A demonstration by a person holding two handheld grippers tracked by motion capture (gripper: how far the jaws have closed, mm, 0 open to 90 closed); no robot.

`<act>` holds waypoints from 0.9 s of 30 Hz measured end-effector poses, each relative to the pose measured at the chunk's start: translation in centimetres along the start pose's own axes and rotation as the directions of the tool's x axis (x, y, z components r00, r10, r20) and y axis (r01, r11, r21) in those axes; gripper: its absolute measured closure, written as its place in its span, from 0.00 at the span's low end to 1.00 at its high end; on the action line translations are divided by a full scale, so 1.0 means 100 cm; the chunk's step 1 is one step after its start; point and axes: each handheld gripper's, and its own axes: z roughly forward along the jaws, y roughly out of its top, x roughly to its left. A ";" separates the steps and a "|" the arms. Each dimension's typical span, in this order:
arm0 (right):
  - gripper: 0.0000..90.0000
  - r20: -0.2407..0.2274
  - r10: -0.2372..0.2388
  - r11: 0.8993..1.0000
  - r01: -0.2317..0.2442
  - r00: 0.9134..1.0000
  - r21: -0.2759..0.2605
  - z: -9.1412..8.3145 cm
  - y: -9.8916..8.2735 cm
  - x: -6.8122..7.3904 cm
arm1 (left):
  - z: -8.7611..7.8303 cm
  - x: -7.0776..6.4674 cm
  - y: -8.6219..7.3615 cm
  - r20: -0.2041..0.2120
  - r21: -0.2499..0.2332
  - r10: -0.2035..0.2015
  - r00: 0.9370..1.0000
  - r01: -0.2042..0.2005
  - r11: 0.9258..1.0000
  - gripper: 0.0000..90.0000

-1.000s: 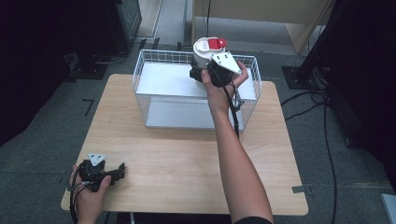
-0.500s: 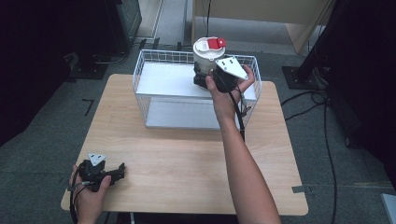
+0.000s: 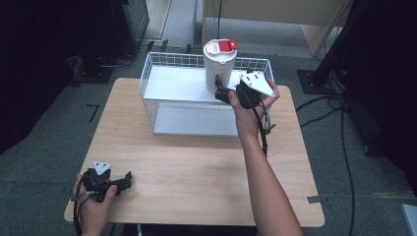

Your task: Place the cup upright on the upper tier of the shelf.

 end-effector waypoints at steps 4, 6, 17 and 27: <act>0.00 0.006 -0.003 1.000 0.003 1.000 0.001 -0.008 -0.001 -0.005 | 0.000 0.000 0.000 0.000 -0.002 -0.003 1.000 0.003 1.000 0.00; 0.00 0.006 -0.005 1.000 0.005 1.000 -0.001 -0.009 -0.001 -0.005 | 0.000 0.000 0.000 0.000 -0.002 -0.002 1.000 0.002 1.000 0.00; 0.00 0.019 -0.018 1.000 0.017 1.000 0.009 -0.031 -0.009 -0.018 | 0.000 0.000 0.000 0.000 -0.002 -0.002 1.000 0.002 1.000 0.00; 0.00 0.045 -0.008 1.000 0.006 0.999 0.030 -0.049 -0.025 -0.035 | 0.000 0.000 0.000 0.000 -0.002 -0.002 1.000 0.002 1.000 0.00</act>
